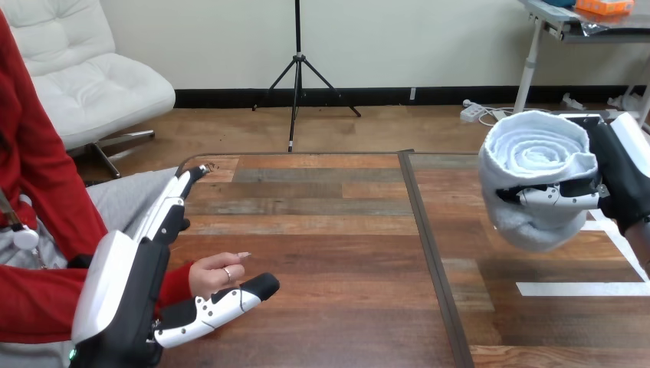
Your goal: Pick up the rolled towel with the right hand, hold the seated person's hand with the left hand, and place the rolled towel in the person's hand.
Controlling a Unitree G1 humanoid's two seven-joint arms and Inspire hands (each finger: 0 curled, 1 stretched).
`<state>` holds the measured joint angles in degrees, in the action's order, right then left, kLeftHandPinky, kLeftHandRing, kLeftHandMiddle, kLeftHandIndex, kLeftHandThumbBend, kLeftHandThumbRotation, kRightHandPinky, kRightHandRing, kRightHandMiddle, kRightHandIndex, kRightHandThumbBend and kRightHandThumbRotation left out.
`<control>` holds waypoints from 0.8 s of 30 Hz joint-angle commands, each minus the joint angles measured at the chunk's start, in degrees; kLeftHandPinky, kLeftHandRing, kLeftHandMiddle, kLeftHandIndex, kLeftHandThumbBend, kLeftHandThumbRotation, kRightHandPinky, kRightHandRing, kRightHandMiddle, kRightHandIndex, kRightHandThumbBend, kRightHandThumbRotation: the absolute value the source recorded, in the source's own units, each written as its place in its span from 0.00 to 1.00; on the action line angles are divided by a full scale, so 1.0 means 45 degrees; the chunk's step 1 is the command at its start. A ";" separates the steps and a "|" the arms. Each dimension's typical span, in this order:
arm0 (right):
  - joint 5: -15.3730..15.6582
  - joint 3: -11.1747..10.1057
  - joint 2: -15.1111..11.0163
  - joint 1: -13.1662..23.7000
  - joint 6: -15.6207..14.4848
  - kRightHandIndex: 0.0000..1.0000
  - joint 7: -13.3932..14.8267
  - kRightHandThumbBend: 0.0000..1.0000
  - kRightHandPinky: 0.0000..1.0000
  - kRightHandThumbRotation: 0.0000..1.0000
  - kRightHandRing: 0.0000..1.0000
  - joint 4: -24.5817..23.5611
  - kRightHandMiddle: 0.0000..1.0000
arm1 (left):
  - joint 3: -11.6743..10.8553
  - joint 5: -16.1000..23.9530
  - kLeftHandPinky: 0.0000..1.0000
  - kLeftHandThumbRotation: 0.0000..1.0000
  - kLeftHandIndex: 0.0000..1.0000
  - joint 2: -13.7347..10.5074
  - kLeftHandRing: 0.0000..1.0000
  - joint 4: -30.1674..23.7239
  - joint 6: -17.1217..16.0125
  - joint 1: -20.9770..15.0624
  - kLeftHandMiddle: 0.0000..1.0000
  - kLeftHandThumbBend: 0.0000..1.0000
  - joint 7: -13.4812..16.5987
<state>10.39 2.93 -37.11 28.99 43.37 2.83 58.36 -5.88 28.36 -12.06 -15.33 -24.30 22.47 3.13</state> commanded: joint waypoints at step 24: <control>-0.0058 -0.0632 0.0265 0.0715 0.0172 0.44 0.0084 0.77 0.36 0.00 0.41 0.0086 0.43 | -0.0348 0.2352 0.83 0.71 0.93 -0.1545 0.94 -0.0273 0.0844 -0.1260 0.95 1.00 0.0360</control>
<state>10.94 1.85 -36.25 28.97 43.40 2.83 60.02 -6.99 37.49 -16.65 -15.36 -21.43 20.95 4.55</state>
